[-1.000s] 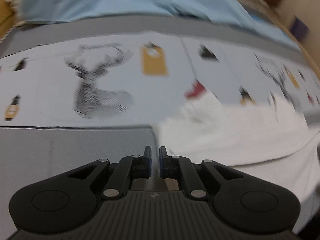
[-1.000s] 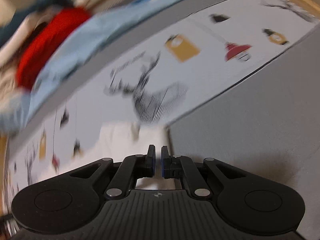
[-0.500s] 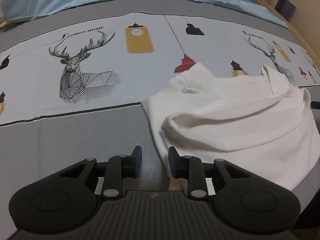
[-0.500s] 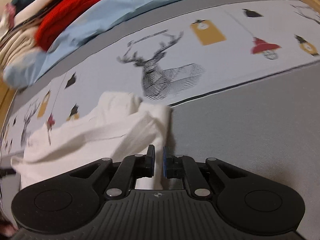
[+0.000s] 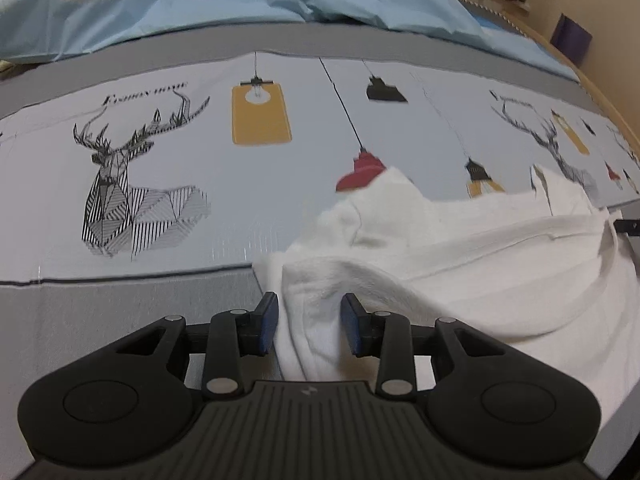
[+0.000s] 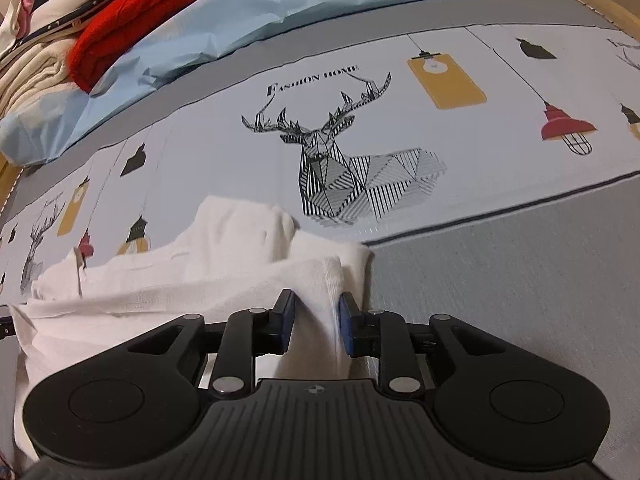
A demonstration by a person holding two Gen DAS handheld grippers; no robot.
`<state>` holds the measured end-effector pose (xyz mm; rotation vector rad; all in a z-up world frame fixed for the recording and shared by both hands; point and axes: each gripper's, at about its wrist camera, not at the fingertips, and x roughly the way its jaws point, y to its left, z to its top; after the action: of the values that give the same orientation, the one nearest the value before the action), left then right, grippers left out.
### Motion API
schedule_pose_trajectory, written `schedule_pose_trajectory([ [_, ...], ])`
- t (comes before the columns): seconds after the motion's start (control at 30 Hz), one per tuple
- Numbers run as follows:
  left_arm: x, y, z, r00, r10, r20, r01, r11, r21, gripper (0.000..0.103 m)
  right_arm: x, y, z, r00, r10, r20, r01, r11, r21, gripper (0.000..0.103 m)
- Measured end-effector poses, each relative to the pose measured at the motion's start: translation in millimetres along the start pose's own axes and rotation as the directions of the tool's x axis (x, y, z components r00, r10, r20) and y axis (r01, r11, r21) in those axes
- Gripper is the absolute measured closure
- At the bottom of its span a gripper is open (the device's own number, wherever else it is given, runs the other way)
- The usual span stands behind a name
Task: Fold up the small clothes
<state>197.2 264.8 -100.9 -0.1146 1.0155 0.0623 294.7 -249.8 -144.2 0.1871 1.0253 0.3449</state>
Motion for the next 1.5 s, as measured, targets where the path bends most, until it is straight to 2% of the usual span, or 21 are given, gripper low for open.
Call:
schedule_pose_trajectory([
  [0.13,4,0,4,1.000,-0.006,0.006,0.006,1.000,0.006,0.064,7,5,4,1.000,-0.016,0.007,0.016,1.000,-0.019,0.075],
  [0.17,4,1,4,1.000,-0.010,0.009,0.010,1.000,0.007,0.071,8,6,4,1.000,-0.021,0.009,0.022,1.000,-0.021,0.080],
  [0.2,3,1,4,1.000,-0.011,0.017,0.011,1.000,0.010,0.086,8,7,5,0.999,-0.030,0.015,0.030,0.999,-0.021,0.088],
  [0.23,2,1,4,1.000,-0.015,0.025,0.014,1.000,0.015,0.089,7,7,6,0.999,-0.038,0.025,0.038,0.999,-0.019,0.091],
  [0.3,-5,1,7,0.998,-0.007,0.065,0.005,1.000,0.026,0.090,1,7,11,0.997,-0.046,0.062,0.046,0.999,0.003,0.093],
  [0.4,-23,4,13,0.984,0.016,0.176,-0.014,1.000,-0.013,0.091,-17,5,19,0.987,-0.017,0.160,0.005,0.997,0.075,0.093],
  [0.47,-29,3,16,0.970,0.071,0.234,-0.066,0.997,-0.027,0.091,-29,8,24,0.968,0.004,0.251,-0.028,0.995,0.095,0.094],
  [0.53,-29,1,19,0.961,0.109,0.253,-0.105,0.994,-0.027,0.092,-34,12,27,0.948,-0.023,0.316,-0.006,0.996,0.087,0.094],
  [0.63,-25,-2,25,0.955,0.133,0.266,-0.126,0.991,-0.044,0.094,-30,13,33,0.937,-0.047,0.345,0.003,0.992,0.128,0.094],
  [0.83,-21,-3,39,0.939,0.183,0.290,-0.162,0.982,-0.095,0.096,-14,26,44,0.922,-0.102,0.373,0.069,0.993,0.100,0.094],
  [0.93,-12,-2,44,0.963,0.170,0.208,-0.150,0.983,-0.108,0.092,-5,30,49,0.934,-0.107,0.341,0.079,0.992,0.094,0.089],
  [1.03,-11,1,44,0.973,0.171,0.153,-0.157,0.983,-0.097,0.089,-2,31,51,0.951,-0.126,0.283,0.100,0.989,0.105,0.075],
  [1.17,-23,4,39,0.987,0.105,0.121,-0.096,0.992,-0.079,0.087,-14,22,49,0.965,-0.098,0.243,0.069,0.990,0.126,0.073],
  [1.23,-27,6,34,0.995,0.058,0.076,-0.051,0.995,-0.082,0.084,-21,15,46,0.975,-0.075,0.208,0.047,0.989,0.137,0.073],
  [1.3,-27,7,25,1.000,-0.014,0.009,0.015,0.995,-0.100,0.076,-24,8,38,0.991,-0.028,0.134,0.010,0.991,0.132,0.072],
  [1.4,-24,3,4,0.985,-0.099,-0.141,0.087,0.992,-0.090,0.065,-23,6,15,1.000,0.027,-0.015,-0.025,0.997,0.070,0.072],
  [1.5,-20,-1,-19,0.960,-0.121,-0.254,0.112,0.992,-0.050,0.065,-25,10,-11,0.992,0.029,-0.123,-0.034,0.999,-0.036,0.072],
])
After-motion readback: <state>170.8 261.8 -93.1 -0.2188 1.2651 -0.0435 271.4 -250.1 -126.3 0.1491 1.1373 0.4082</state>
